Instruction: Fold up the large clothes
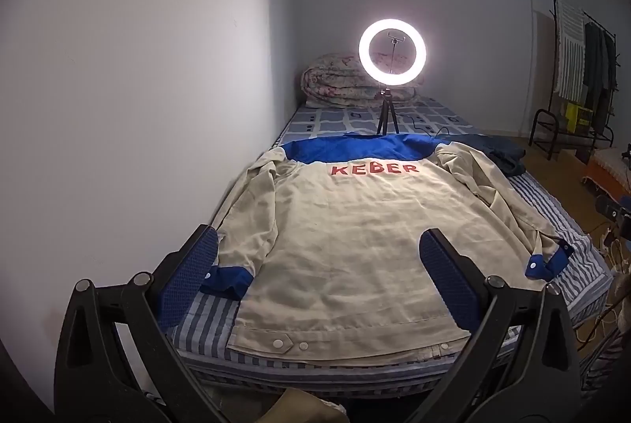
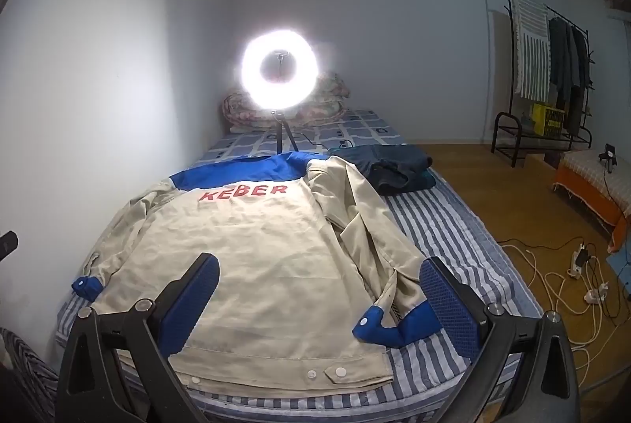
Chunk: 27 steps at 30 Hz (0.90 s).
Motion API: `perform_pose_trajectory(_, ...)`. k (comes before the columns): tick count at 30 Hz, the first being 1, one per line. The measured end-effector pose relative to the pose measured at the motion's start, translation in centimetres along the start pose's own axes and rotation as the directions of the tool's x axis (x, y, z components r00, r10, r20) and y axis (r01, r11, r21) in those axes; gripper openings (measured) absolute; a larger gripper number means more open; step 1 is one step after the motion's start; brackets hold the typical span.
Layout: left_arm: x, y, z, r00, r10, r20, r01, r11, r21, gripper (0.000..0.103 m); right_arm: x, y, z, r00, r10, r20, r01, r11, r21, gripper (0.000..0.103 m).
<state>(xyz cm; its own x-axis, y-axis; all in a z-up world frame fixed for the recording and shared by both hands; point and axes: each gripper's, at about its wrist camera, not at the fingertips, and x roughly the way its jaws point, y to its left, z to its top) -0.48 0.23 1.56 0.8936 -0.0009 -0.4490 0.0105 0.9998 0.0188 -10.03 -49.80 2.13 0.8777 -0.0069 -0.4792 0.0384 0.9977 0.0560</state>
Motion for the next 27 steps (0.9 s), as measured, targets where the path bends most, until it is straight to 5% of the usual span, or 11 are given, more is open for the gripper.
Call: perform_pose_trajectory(27,-0.3,0.4,0.6,1.0,0.006,0.007,-0.006,1.0,-0.001,0.103,0.0,-0.7,-0.1,1.0,-0.011,0.002,0.011,0.999,0.037,0.103)
